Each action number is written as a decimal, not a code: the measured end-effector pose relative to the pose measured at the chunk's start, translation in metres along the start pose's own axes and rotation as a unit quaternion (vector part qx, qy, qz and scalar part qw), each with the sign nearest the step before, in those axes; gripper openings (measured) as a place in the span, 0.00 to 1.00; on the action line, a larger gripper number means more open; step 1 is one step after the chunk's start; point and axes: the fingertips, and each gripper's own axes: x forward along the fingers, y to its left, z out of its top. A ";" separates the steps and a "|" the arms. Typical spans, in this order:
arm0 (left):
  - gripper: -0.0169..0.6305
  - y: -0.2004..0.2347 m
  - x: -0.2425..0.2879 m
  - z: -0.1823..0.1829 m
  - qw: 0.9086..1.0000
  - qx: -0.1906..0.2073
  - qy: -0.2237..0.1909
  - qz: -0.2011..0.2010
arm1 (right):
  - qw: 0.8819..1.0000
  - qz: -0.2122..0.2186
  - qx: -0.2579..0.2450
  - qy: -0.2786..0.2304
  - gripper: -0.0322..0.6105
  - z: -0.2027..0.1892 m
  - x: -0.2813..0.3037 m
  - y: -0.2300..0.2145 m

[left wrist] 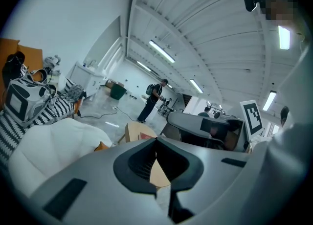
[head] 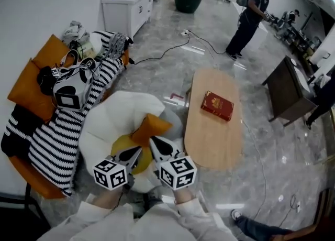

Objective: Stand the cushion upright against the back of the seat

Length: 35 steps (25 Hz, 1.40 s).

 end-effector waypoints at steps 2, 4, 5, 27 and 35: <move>0.04 -0.006 -0.006 0.004 1.000 0.003 -0.007 -0.002 | 1.000 0.008 -0.005 -0.004 0.08 0.003 -0.006 0.009; 0.04 -0.012 -0.011 0.008 1.000 0.008 -0.013 -0.003 | 1.000 0.016 -0.011 -0.009 0.08 0.006 -0.012 0.017; 0.04 -0.015 -0.013 0.008 1.000 0.011 -0.014 -0.003 | 1.000 0.020 -0.011 -0.010 0.08 0.007 -0.015 0.020; 0.04 -0.022 -0.029 0.025 0.998 0.051 -0.038 0.012 | 0.998 0.045 -0.035 0.022 0.07 -0.005 -0.020 0.045; 0.04 -0.021 -0.029 0.014 0.999 0.044 -0.021 0.007 | 0.996 0.063 -0.028 0.058 0.07 -0.019 -0.021 0.051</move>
